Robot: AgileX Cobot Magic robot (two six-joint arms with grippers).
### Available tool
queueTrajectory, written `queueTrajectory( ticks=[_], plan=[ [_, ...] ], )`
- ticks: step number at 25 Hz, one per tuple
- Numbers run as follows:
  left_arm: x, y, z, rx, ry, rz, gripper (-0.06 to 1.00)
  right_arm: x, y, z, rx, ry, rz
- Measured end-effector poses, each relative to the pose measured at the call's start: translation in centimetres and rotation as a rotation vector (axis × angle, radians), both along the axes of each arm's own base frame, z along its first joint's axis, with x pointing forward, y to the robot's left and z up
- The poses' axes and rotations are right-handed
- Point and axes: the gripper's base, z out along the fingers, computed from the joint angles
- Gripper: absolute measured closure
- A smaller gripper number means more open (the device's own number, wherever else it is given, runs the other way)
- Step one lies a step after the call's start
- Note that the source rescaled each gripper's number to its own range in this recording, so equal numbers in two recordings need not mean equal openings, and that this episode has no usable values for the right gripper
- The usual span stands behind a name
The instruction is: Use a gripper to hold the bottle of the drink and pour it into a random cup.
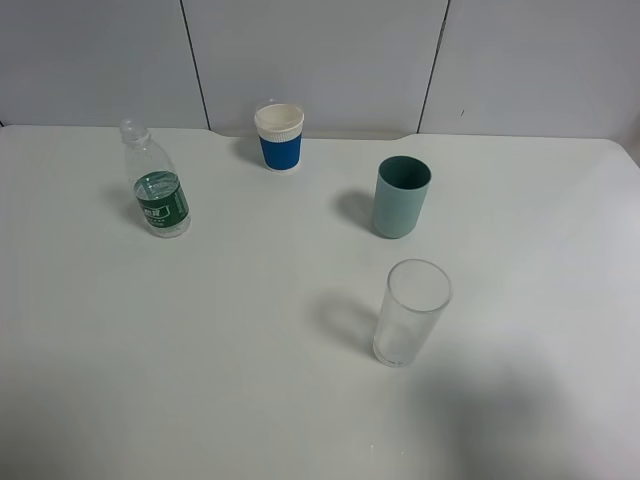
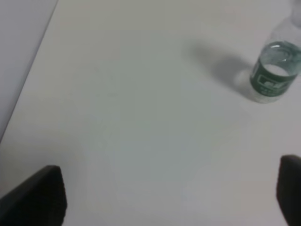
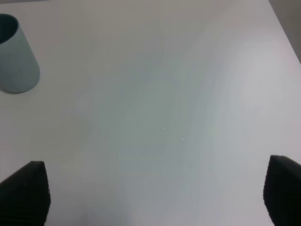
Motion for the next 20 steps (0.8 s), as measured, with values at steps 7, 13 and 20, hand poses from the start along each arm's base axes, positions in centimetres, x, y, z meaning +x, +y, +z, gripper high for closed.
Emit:
queueTrajectory(
  ticks=[7, 13, 20],
  plan=[
    [-2.9, 0.1, -0.3, -0.011, -0.035, 0.011, 0.16, 0.0, 0.0, 0.0, 0.0, 0.0, 0.0],
    [-4.2, 0.1, -1.8, -0.013, -0.037, 0.015, 0.16, 0.0, 0.0, 0.0, 0.0, 0.0, 0.0],
    [-5.0, 0.1, -4.7, -0.016, -0.073, 0.008, 0.16, 0.0, 0.0, 0.0, 0.0, 0.0, 0.0]
  ],
)
